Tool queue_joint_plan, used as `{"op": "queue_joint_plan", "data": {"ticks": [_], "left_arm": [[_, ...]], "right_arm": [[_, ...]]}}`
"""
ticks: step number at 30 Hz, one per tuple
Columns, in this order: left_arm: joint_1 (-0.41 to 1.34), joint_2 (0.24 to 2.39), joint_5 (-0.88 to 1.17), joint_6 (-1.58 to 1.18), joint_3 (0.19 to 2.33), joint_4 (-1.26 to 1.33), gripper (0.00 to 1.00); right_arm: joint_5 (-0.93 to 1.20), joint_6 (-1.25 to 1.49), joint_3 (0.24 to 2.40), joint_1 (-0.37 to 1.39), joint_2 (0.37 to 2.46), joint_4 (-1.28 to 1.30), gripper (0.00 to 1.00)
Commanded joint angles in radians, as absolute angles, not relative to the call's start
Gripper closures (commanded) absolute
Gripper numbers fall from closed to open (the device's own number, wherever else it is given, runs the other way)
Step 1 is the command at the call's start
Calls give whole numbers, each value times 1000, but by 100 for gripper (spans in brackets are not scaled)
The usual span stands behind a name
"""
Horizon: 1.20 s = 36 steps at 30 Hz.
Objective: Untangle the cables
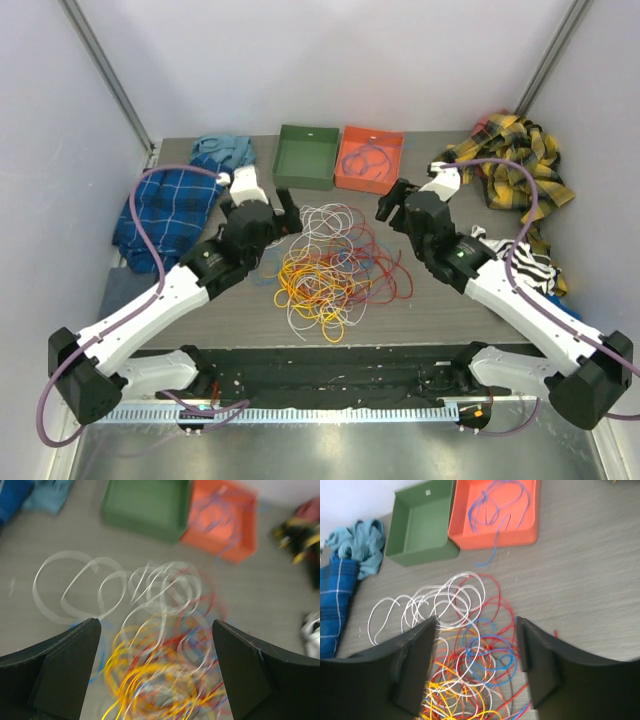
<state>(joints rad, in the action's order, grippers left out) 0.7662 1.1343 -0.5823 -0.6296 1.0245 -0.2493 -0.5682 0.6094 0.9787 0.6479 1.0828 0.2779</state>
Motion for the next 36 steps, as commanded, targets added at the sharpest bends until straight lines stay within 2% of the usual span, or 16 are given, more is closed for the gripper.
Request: {"op": "queue_joint_plan", "data": {"ticks": [1, 4, 7, 8, 9, 13, 15, 20, 28, 36], "left_arm": [[767, 953, -601, -748, 965, -480, 0], [765, 885, -604, -779, 887, -532, 0], [767, 825, -601, -776, 826, -538, 0], [767, 815, -623, -778, 818, -551, 0], [767, 816, -635, -778, 812, -557, 0], [749, 871, -675, -776, 802, -554, 0], [686, 946, -568, -785, 798, -543, 0], [591, 1071, -408, -871, 819, -572, 1], [591, 1028, -393, -908, 804, -551, 1], [592, 953, -356, -939, 752, -578, 1]], "right_arm": [[-499, 670, 881, 647, 1077, 106, 34], [-370, 582, 828, 656, 1110, 93, 31], [-374, 549, 873, 721, 1199, 164, 12], [-371, 531, 890, 735, 1234, 170, 2], [-382, 526, 900, 747, 1250, 179, 1], [-394, 523, 917, 782, 1285, 161, 6], [-367, 528, 893, 793, 1290, 121, 12], [-318, 526, 938, 801, 1363, 57, 15], [-246, 469, 1153, 801, 1618, 80, 15], [-224, 485, 1298, 801, 1836, 72, 22]]}}
